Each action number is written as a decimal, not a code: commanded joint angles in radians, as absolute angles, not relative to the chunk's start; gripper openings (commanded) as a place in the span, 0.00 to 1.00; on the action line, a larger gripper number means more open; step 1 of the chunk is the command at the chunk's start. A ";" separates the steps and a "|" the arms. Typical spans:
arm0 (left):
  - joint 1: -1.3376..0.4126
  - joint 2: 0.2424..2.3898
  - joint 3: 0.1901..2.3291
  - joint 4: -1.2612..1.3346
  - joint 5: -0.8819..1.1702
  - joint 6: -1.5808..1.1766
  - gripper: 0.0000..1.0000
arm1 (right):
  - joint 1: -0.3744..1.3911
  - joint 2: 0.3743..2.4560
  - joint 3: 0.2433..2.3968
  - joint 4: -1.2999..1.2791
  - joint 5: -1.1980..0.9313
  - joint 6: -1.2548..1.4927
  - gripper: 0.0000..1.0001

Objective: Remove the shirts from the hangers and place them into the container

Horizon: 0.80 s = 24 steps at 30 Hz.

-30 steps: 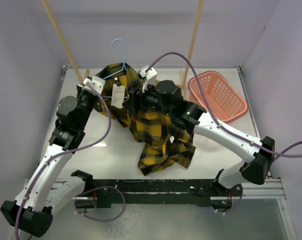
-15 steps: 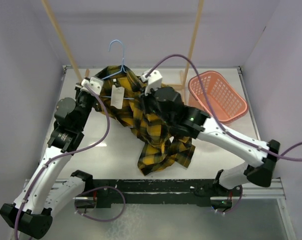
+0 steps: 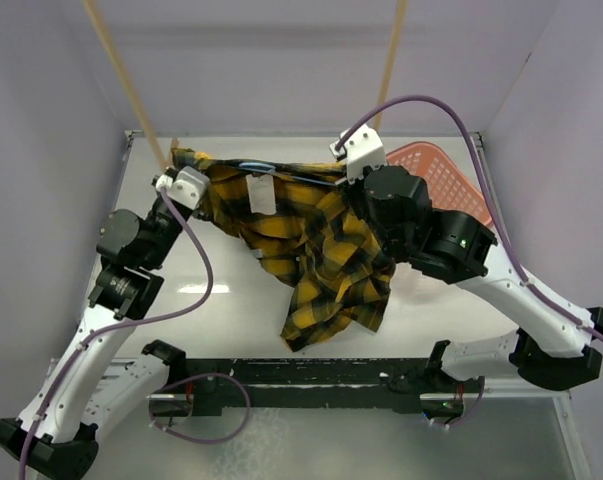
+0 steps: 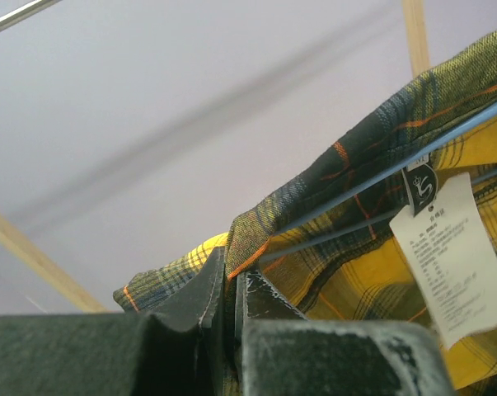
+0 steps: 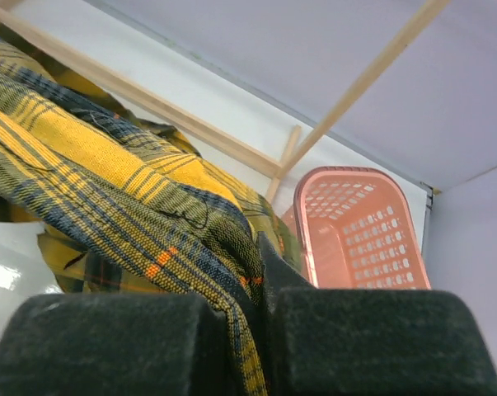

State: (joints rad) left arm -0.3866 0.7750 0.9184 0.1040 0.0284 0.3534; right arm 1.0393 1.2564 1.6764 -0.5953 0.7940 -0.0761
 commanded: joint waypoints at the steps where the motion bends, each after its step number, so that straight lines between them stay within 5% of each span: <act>1: -0.339 0.746 0.924 0.122 -0.154 0.398 0.00 | 1.005 1.127 1.783 -0.671 1.013 -0.106 0.00; 9: -0.339 0.806 1.058 0.105 -0.111 0.350 0.00 | 1.004 1.212 2.036 -0.987 0.945 -0.035 0.00; 17: -0.339 0.917 1.355 -0.121 -0.051 0.218 0.00 | 1.005 1.116 2.035 -1.009 0.619 0.047 0.00; 24: -0.337 0.953 1.403 -0.161 -0.103 0.246 0.00 | 1.005 1.041 2.031 -1.087 0.436 0.112 0.00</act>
State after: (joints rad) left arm -0.3969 0.9428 1.3621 -0.1490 0.2234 0.2031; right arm 1.0317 1.1858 1.9652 -0.9833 0.4374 0.0353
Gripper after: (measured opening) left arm 0.041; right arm 0.015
